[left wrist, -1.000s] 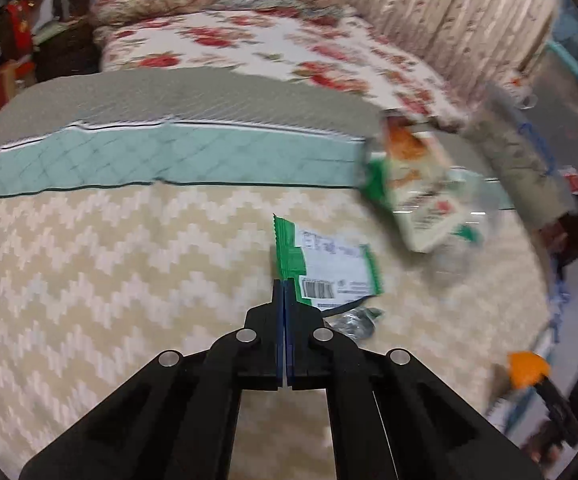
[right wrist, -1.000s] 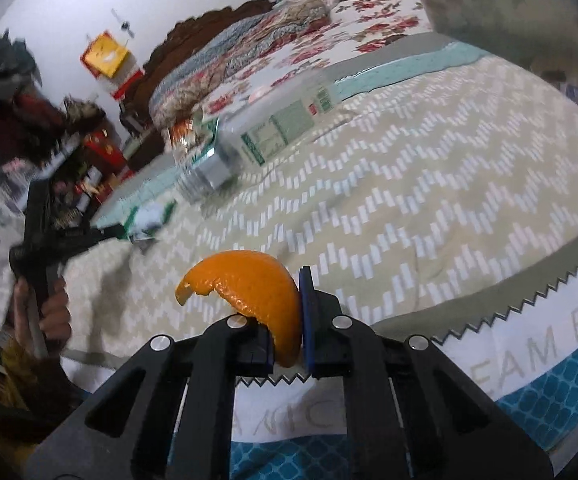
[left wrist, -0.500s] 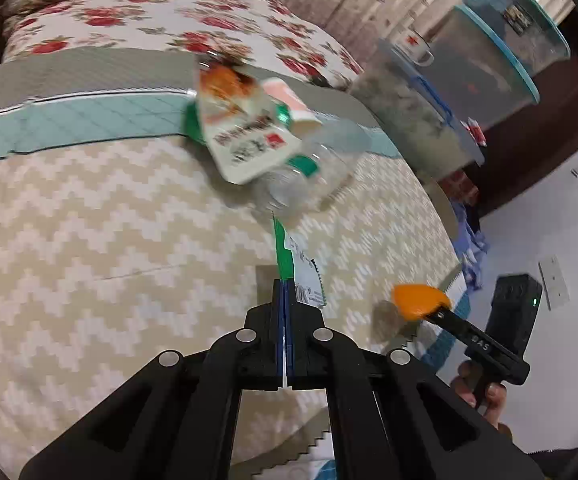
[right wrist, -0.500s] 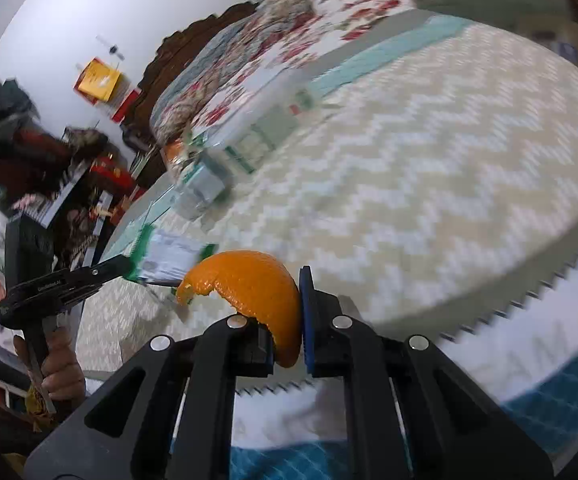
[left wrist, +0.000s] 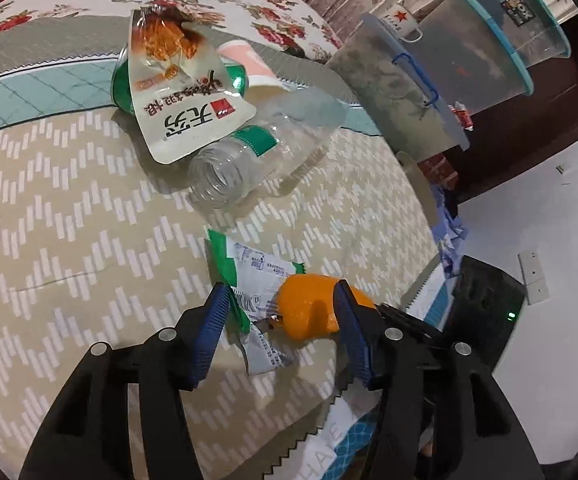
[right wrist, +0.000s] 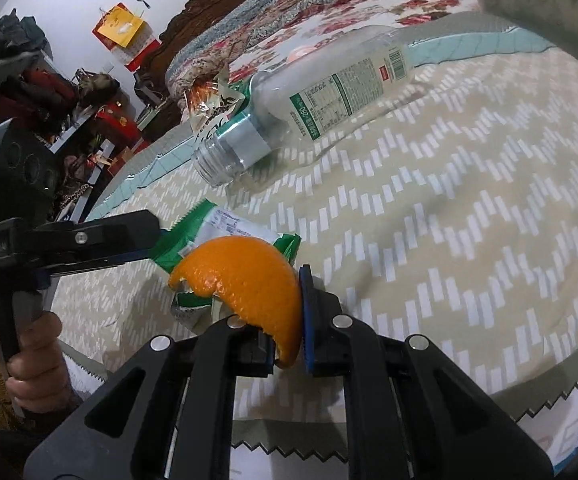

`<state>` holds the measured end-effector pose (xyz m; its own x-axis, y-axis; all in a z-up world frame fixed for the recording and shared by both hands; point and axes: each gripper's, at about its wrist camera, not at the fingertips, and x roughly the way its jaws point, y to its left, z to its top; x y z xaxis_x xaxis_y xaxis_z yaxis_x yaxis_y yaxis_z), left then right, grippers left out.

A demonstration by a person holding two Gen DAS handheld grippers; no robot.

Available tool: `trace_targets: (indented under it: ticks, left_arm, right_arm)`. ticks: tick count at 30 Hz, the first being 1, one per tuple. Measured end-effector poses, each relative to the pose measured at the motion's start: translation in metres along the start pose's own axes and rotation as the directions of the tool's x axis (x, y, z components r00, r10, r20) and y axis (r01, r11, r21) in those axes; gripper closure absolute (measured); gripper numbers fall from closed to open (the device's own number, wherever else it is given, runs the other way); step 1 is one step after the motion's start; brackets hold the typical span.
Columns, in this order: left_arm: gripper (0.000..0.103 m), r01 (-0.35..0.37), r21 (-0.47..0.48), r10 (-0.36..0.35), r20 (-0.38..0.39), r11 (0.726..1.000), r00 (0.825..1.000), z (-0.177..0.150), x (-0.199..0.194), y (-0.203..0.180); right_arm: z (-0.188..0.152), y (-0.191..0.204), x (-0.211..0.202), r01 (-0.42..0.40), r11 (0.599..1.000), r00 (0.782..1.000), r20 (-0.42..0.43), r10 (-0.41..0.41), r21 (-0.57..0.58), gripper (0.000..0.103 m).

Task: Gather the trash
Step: 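Grasp the orange peel with the right tool while the left tool grasps a green wrapper, then carry the peel and wrapper to the beige wastebasket and open both tools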

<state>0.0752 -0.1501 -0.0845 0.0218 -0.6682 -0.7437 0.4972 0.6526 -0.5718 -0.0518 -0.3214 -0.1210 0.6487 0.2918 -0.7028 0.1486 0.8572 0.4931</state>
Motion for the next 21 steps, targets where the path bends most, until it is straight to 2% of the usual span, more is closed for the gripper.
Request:
trace_targets:
  ticks: [1,2,5,8,9,11,15,17,18,19,21]
  left_arm:
    - [0.081,-0.01,0.0,0.01,-0.005,1.0,1.0,0.0,0.003,0.0]
    - [0.098,-0.011,-0.009,0.011,-0.027,1.0,1.0,0.001,0.008,0.002]
    - [0.102,-0.035,-0.045,0.034,-0.025,0.998,0.999,0.002,0.009,0.01]
    - [0.102,-0.015,-0.044,0.014,-0.017,0.999,1.0,0.005,0.002,0.009]
    - [0.102,-0.014,-0.029,0.014,-0.011,0.999,1.0,0.007,0.0,0.004]
    - [0.102,-0.014,-0.003,0.014,-0.003,1.0,1.0,0.011,-0.002,-0.006]
    - [0.102,-0.009,0.05,0.009,0.001,0.999,1.0,0.015,-0.002,-0.029]
    - [0.102,-0.006,0.073,0.006,-0.004,0.997,1.0,0.019,0.0,-0.041]
    - [0.102,-0.009,0.084,0.009,-0.003,0.996,1.0,0.021,0.001,-0.046]
    - [0.102,-0.01,0.091,0.011,-0.002,0.996,1.0,0.022,0.001,-0.05]
    - [0.102,-0.012,0.105,0.012,-0.002,0.994,1.0,0.026,0.002,-0.057]
  right_arm:
    - [0.0,0.0,0.0,0.0,1.0,1.0,0.001,0.0,-0.003,0.091]
    - [0.0,0.0,-0.001,0.0,1.0,1.0,0.001,0.0,-0.005,0.091]
    - [0.001,-0.011,-0.019,0.017,1.0,0.999,0.048,-0.017,0.007,0.091]
    - [0.006,-0.03,-0.037,0.074,0.997,0.993,0.092,-0.077,0.027,0.09]
    - [0.008,-0.038,-0.039,0.092,0.995,0.991,0.091,-0.096,0.038,0.087]
    - [0.009,-0.052,-0.042,0.123,0.991,0.989,0.074,-0.127,0.059,0.087]
    - [0.008,-0.062,-0.046,0.118,0.992,0.991,0.059,-0.12,0.042,0.083]
    - [0.008,-0.058,-0.049,0.143,0.99,0.988,0.067,-0.142,0.002,0.067]
    - [0.007,-0.056,-0.05,0.16,0.987,0.984,0.077,-0.158,-0.023,0.041]
    - [0.006,-0.054,-0.053,0.187,0.981,0.979,0.095,-0.182,-0.043,0.02]
    - [0.003,-0.049,-0.06,0.242,0.966,0.962,0.156,-0.226,-0.093,0.021]
